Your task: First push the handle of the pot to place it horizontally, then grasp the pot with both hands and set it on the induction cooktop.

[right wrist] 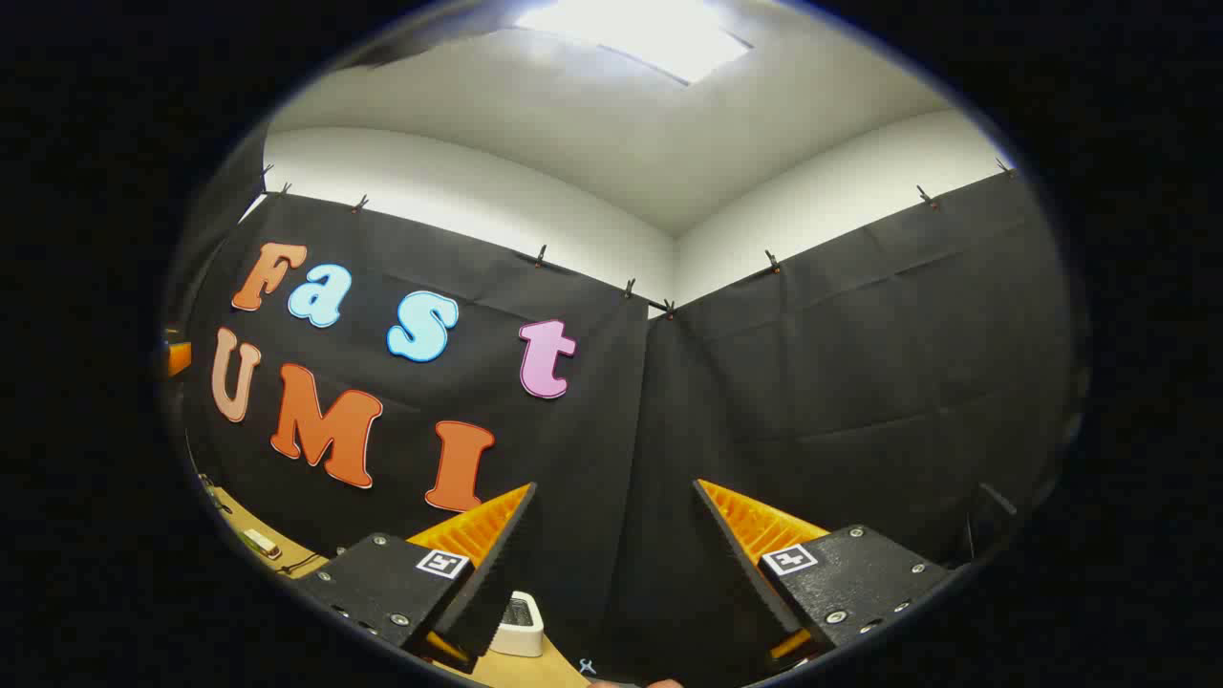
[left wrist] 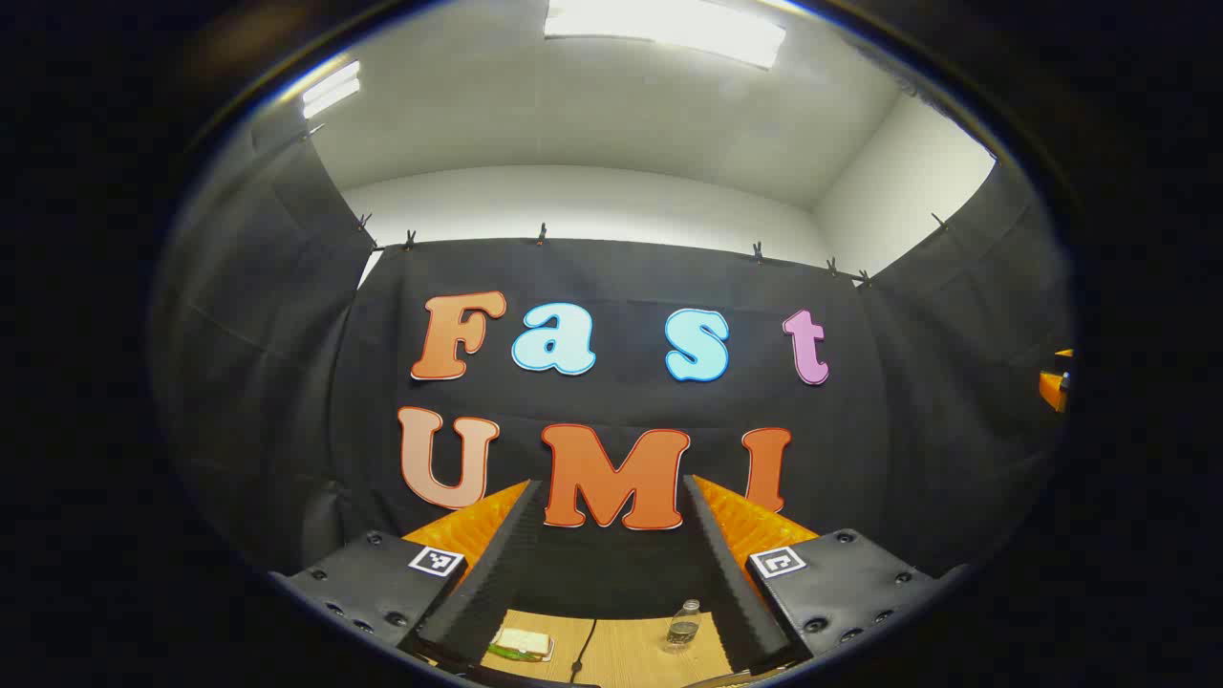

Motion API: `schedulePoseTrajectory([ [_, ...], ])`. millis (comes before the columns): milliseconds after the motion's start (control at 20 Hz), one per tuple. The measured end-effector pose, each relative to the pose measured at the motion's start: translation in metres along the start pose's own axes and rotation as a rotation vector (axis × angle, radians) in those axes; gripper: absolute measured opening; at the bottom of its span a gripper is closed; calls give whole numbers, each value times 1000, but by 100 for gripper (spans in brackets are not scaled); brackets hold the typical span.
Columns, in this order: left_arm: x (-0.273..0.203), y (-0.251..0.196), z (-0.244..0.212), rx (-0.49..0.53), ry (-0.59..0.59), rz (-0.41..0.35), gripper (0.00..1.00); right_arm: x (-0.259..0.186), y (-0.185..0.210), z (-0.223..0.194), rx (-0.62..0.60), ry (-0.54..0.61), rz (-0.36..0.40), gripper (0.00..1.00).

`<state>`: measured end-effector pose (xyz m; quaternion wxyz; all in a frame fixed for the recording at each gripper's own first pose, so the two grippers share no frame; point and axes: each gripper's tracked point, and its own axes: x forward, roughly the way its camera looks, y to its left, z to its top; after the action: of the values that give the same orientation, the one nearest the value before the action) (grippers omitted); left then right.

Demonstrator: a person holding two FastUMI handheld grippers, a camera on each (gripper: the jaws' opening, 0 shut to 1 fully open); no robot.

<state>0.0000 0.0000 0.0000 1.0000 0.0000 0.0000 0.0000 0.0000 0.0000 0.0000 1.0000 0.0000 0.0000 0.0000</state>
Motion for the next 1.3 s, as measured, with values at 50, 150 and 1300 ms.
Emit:
schedulePoseTrajectory([
  [50, 1, 0, -1, -3, 1, 0, 97, 0, 1, 0, 1, 0, 1, 95],
  [150, 1, 3, -2, 4, 3, 9, 95, 0, 3, 1, 1, -4, 4, 95],
  [1300, -21, -7, -69, 9, 232, -11, 7, 17, 45, -18, 31, 2, 131, 96],
])
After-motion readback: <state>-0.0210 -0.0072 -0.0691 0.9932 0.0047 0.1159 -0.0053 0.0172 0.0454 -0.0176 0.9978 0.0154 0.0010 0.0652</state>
